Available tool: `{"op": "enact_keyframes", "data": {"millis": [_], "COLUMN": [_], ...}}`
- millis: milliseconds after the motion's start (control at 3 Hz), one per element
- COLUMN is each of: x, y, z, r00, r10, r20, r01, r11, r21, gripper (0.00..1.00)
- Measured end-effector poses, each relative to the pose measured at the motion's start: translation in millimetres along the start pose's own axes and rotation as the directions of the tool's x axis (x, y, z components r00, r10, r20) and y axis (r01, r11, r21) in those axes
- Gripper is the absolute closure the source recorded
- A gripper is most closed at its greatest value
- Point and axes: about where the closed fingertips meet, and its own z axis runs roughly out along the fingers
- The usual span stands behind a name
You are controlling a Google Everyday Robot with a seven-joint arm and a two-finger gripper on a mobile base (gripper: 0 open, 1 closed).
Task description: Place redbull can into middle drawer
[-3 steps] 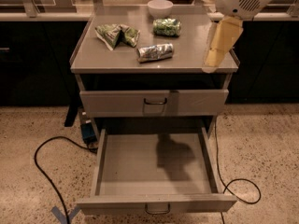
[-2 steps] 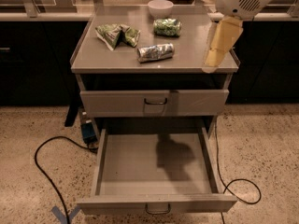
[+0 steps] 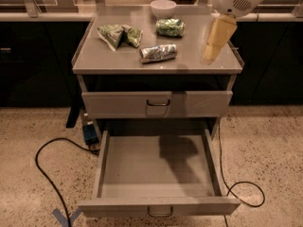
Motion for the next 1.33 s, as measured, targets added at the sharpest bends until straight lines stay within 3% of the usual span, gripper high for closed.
{"op": "enact_keyframes", "data": {"millis": [667, 1000, 1333], "x": [17, 18, 17], "y": [-76, -120, -120], "z": [83, 170, 170], "r00": [0.999, 0.998, 0.998], "r10": [-0.038, -0.057, -0.057], "r20": [0.022, 0.028, 0.028], "r01": [0.038, 0.058, 0.058], "r11": [0.9993, 0.9970, 0.9970], "r21": [0.001, -0.051, -0.051], "gripper": [0.00, 0.00, 0.00]}}
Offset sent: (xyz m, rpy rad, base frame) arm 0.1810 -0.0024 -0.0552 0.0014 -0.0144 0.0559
